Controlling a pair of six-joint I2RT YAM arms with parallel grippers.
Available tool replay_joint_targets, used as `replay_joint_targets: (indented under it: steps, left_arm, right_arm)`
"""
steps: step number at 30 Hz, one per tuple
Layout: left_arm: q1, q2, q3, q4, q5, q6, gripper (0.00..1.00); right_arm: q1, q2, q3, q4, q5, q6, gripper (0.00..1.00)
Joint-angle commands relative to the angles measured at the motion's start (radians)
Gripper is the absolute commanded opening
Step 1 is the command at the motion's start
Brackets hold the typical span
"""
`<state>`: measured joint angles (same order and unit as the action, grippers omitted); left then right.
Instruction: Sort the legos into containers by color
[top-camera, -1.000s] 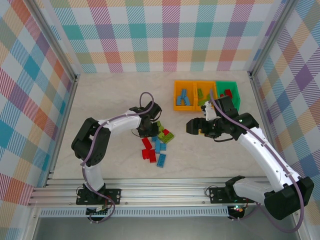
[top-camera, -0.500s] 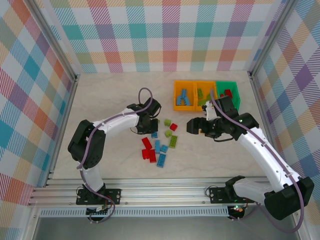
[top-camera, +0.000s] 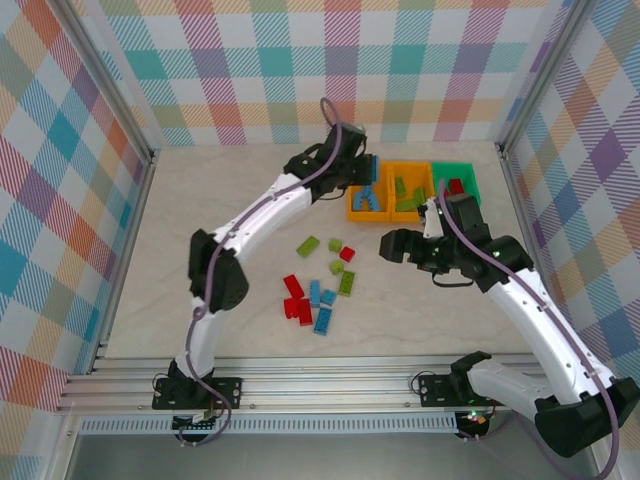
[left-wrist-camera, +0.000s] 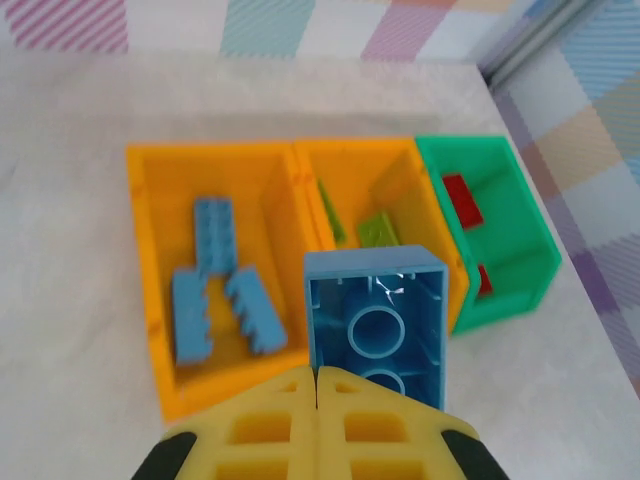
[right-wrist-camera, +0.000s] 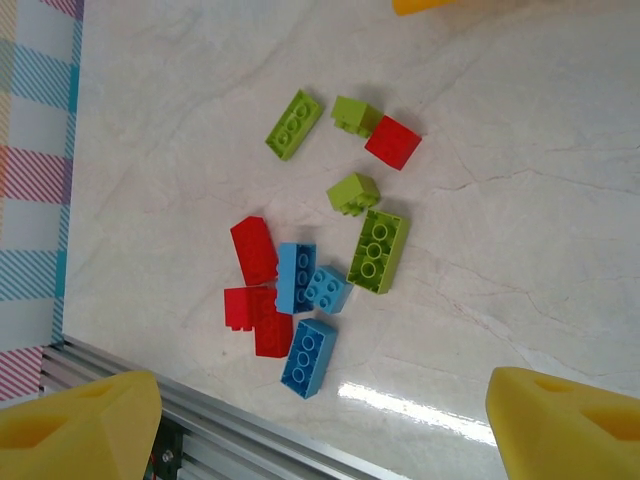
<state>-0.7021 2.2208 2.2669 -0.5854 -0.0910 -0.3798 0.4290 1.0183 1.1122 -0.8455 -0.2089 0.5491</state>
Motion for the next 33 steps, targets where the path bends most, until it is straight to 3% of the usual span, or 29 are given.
replay_joint_targets:
  steps: [1, 6, 11, 18, 21, 26, 33]
  left_arm:
    - [0.002, 0.172, 0.177, -0.037, -0.077, 0.09, 0.0]
    - [0.009, 0.279, 0.31, -0.001, -0.081, 0.101, 0.03]
    - [0.009, 0.277, 0.31, 0.024, -0.045, 0.103, 0.3]
    - [0.009, 0.17, 0.286, -0.042, 0.017, 0.09, 0.32]
    - [0.004, -0.01, 0.091, 0.003, 0.065, 0.098, 0.33]
    - [-0.002, -0.509, -0.541, 0.289, 0.1, 0.18, 0.35]
    - [-0.014, -1.064, -1.024, 0.185, 0.192, 0.483, 0.53]
  right_arm:
    - [0.001, -0.025, -0.005, 0.012, 0.019, 0.023, 0.85]
    - [0.001, -0.048, -0.012, -0.004, 0.023, 0.026, 0.86]
    - [0.0, -0.059, -0.02, -0.003, 0.023, 0.03, 0.86]
    - [0.0, -0.047, -0.023, 0.005, 0.017, 0.035, 0.86]
    - [0.001, -0.034, -0.033, 0.016, 0.023, 0.045, 0.86]
    - [0.011, 0.071, -0.021, 0.023, -0.006, 0.078, 0.82]
    - [0.125, 0.27, 0.01, 0.066, 0.051, 0.156, 0.81]
